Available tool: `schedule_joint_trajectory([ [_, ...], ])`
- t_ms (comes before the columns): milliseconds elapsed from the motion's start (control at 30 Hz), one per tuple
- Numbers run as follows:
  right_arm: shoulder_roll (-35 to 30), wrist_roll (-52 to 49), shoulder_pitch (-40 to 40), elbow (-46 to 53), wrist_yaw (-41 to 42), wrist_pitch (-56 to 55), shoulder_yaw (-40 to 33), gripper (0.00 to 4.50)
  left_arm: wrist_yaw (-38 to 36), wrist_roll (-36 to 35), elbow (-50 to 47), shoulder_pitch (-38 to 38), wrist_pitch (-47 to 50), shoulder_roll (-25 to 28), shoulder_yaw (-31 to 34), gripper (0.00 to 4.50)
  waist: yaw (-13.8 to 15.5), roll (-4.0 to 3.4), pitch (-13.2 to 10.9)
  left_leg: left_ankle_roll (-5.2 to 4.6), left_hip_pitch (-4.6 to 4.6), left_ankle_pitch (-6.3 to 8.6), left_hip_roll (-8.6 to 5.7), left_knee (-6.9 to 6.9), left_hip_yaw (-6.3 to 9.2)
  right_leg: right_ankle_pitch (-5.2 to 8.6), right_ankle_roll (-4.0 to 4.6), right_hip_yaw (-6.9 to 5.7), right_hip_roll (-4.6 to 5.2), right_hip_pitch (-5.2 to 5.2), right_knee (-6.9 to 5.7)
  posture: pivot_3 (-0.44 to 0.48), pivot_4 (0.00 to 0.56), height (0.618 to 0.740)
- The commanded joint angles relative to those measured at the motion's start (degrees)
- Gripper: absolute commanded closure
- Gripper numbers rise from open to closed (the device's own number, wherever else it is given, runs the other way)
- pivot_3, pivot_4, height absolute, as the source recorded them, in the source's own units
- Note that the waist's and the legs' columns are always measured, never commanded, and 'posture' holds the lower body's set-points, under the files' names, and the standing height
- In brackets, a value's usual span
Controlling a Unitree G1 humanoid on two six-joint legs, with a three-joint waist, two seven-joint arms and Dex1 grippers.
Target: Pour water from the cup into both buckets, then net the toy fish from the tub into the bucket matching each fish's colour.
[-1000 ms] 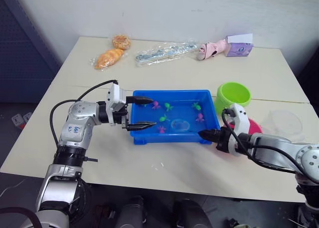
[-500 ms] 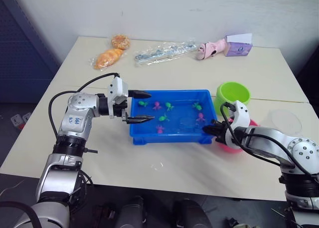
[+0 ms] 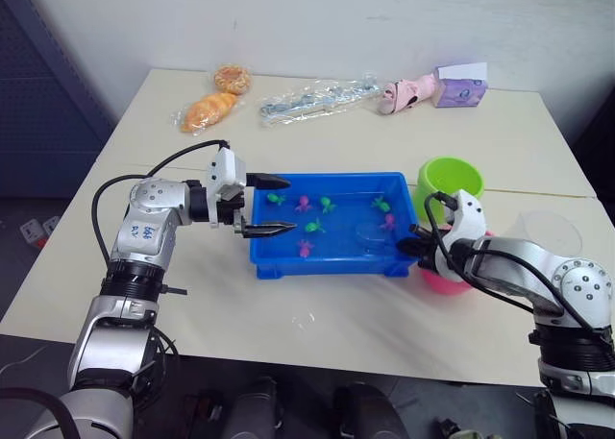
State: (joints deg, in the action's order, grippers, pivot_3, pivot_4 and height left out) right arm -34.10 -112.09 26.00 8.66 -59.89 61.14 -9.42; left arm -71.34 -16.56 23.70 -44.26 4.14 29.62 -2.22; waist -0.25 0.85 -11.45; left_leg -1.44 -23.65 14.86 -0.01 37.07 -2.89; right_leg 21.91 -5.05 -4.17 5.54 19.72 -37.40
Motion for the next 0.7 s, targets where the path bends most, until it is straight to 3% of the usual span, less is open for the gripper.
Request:
schedule_joint_trajectory([
  [33, -0.92, -0.91, 1.60, 1.02, -1.68, 0.00, -1.64, 4.50, 0.49, -0.57, -2.06, -0.33, -0.32, 0.07, 0.77, 0.04, -0.04, 0.00, 0.00, 0.00, 0.00, 0.00, 0.00, -0.01, 0.00, 0.00, 0.00, 0.00, 0.00, 0.01, 0.00, 0.000, 0.150, 0.740],
  [233, -2.00, -0.91, 1.40, 3.34, -3.05, -0.37, -1.21, 4.50, 0.82, -0.83, -3.02, 0.40, 0.06, -0.01, 0.68, 0.04, -0.01, 0.00, 0.00, 0.00, -0.09, 0.00, 0.00, -0.02, 0.00, 0.00, 0.00, -0.01, 0.00, 0.07, 0.00, 0.000, 0.150, 0.740],
  [400, -5.73, -0.91, 0.02, 5.47, -1.27, 0.03, 0.51, 4.50, 0.71, -0.89, -3.23, 0.58, 0.12, -0.20, 0.54, 0.04, 0.21, 0.00, 0.00, -0.02, -0.55, -0.05, -0.01, 0.09, 0.07, -0.02, -0.02, -0.08, 0.01, 0.45, -0.06, 0.000, 0.150, 0.740],
  [700, -13.05, -0.91, -1.20, 8.44, 2.34, -1.46, 3.91, 4.50, 0.18, -0.84, -2.72, 0.52, -0.23, -0.40, 0.43, 0.04, 0.18, 0.00, 0.00, -0.05, -0.60, -0.06, -0.04, 0.06, 0.07, -0.03, -0.04, -0.12, 0.02, 0.47, -0.04, 0.000, 0.150, 0.740],
])
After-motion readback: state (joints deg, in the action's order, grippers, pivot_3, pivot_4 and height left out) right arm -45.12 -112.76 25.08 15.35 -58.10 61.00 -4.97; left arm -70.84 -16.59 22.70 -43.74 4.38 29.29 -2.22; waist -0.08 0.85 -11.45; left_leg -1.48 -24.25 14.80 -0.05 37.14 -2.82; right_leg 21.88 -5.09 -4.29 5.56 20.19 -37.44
